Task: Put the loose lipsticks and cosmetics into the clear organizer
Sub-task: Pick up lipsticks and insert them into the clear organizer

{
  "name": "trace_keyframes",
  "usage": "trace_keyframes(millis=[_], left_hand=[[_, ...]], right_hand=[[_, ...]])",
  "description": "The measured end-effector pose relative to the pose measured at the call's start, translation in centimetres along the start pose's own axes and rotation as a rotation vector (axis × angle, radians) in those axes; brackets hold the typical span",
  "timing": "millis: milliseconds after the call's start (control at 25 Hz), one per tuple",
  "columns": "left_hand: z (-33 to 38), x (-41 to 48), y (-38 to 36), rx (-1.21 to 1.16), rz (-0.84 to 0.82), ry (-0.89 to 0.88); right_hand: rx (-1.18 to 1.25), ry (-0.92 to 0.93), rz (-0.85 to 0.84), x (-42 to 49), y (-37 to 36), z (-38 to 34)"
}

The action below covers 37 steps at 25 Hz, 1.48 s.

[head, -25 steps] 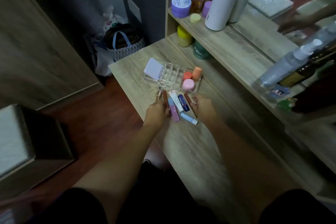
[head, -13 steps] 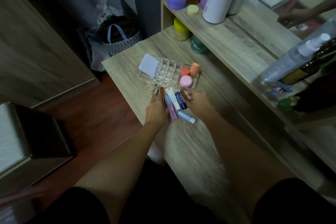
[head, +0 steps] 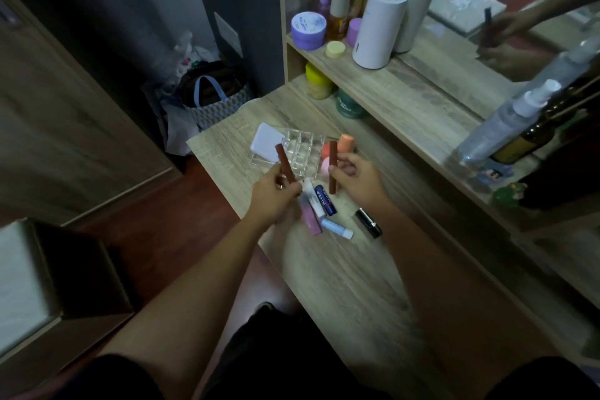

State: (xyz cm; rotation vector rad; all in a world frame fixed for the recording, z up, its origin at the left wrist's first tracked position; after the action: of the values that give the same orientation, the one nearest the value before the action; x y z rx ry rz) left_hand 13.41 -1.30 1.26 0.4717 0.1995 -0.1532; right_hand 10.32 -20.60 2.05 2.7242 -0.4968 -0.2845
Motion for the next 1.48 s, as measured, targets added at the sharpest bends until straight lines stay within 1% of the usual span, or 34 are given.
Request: trace_keyframes(millis=[120,320,480,600,720,880,960,1160,1240,1400,1480], left_hand=[[2.5,3.0,1.9,-0.021,0.009,-0.060],[5.4,7.7,3.7,-0.025,0.014,-0.143],[6.3,10.7,3.0,0.038,-0.035,-0.204],[6.3,12.1,2.1,0.163,-0.047,-0.250],[6.1,13.2,0.8,0.320,-0.101,-0.309],[6.0,13.4,-0.8,0.416,-0.202,-0.390],[5.9,13.5,-1.3,0.464,-0.222,-0.417],[6.0,13.9,-1.6,0.483,-0.267,-0.428],[6.3,13.9,-1.4,0.472,-0.267,-0.439],[6.8,14.0,-1.3,0.518,-0.271,-0.478],[6.8,14.0,-1.4,0.537,-0.271,-0.485]], right_hand=[[0.097,-0.003,0.028,0.9,0.1,-1.3],[0.071,0.000,0.111,3.6,-0.2,-2.5],[-0.013,-0.006,0.149,6.6,-1.2,-2.4],[-0.057,0.020,0.120,8.1,-2.4,-2.3],[-0.129,0.023,0.100,8.8,-3.6,-1.9],[-0.260,0.021,0.062,9.1,-4.8,-1.3],[-0.309,0.023,0.037,9.2,-5.1,-1.3],[-0.382,0.033,-0.023,9.5,-5.7,-2.0],[-0.415,0.043,-0.020,9.5,-5.5,-2.3],[-0.304,0.052,-0.028,9.6,-5.4,-2.8],[-0.295,0.042,-0.024,9.6,-5.3,-2.7]])
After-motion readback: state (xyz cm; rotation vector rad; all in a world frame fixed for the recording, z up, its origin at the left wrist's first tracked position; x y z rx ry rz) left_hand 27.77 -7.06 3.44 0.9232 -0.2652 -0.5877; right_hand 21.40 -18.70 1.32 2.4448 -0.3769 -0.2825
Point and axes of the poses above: each hand's wrist, its own x-axis towards the middle knuckle, its own y-axis out of the back of the hand, z = x × y, the point moved 10 cm from there along x, towards the middle knuckle, and after that the axes turned 5 degrees about z, right-handed, at the moved point
